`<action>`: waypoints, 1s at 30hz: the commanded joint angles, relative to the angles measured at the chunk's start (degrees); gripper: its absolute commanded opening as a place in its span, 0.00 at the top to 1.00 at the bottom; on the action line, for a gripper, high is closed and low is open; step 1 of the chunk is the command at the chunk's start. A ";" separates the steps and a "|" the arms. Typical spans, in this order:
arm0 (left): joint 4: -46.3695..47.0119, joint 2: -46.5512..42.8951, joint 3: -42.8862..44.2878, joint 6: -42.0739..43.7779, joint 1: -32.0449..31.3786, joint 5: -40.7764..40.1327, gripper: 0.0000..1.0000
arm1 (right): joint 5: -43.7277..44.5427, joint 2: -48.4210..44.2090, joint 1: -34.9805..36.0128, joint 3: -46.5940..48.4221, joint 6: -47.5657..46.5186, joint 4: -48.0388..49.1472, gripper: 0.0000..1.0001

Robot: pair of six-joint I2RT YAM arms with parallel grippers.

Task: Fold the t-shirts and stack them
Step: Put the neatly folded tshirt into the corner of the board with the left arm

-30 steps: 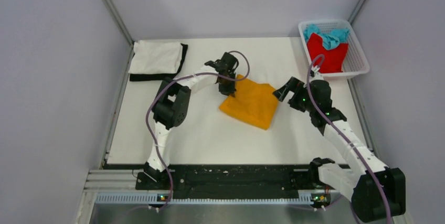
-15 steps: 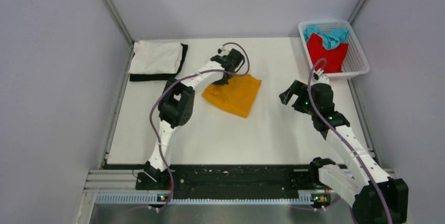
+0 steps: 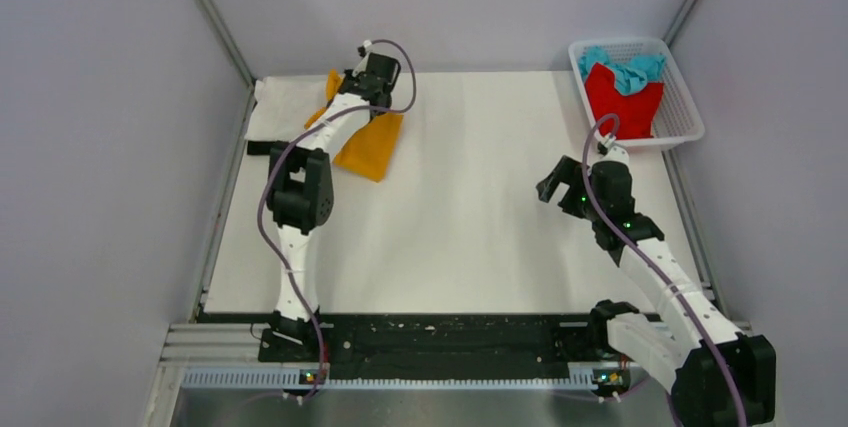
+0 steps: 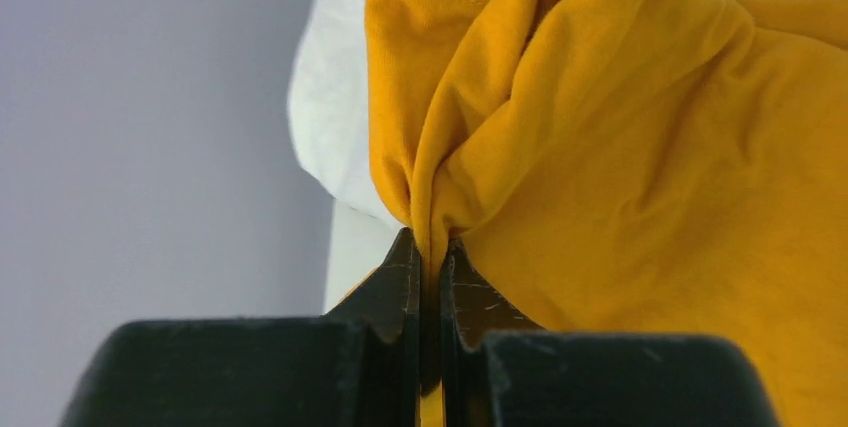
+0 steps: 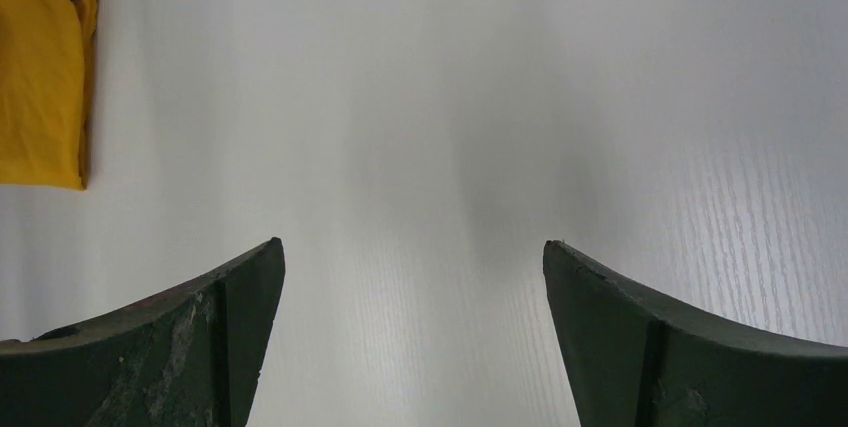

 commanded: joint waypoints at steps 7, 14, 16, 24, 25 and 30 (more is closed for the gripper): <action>5.20 -14.34 4.90 8.97 2.77 2.05 1.00 | 2.35 0.94 -0.29 0.95 -1.69 0.62 0.01; 1.51 -13.61 12.49 9.73 3.27 3.10 1.00 | 3.04 1.08 -0.30 0.70 -1.44 0.33 0.01; 1.17 -13.41 14.05 10.24 3.42 3.90 1.00 | 3.18 1.04 -0.35 0.76 -1.34 0.32 0.01; 1.02 -11.92 17.32 9.55 5.28 7.18 1.00 | 3.88 1.69 -0.29 0.76 -1.17 0.33 0.01; 0.76 -11.35 17.24 8.97 5.74 8.03 1.00 | 4.06 1.78 -0.29 0.70 -1.13 0.29 0.01; 0.37 -7.21 17.33 6.26 9.23 11.76 1.00 | 5.16 2.52 -0.35 1.08 -1.17 -0.14 0.01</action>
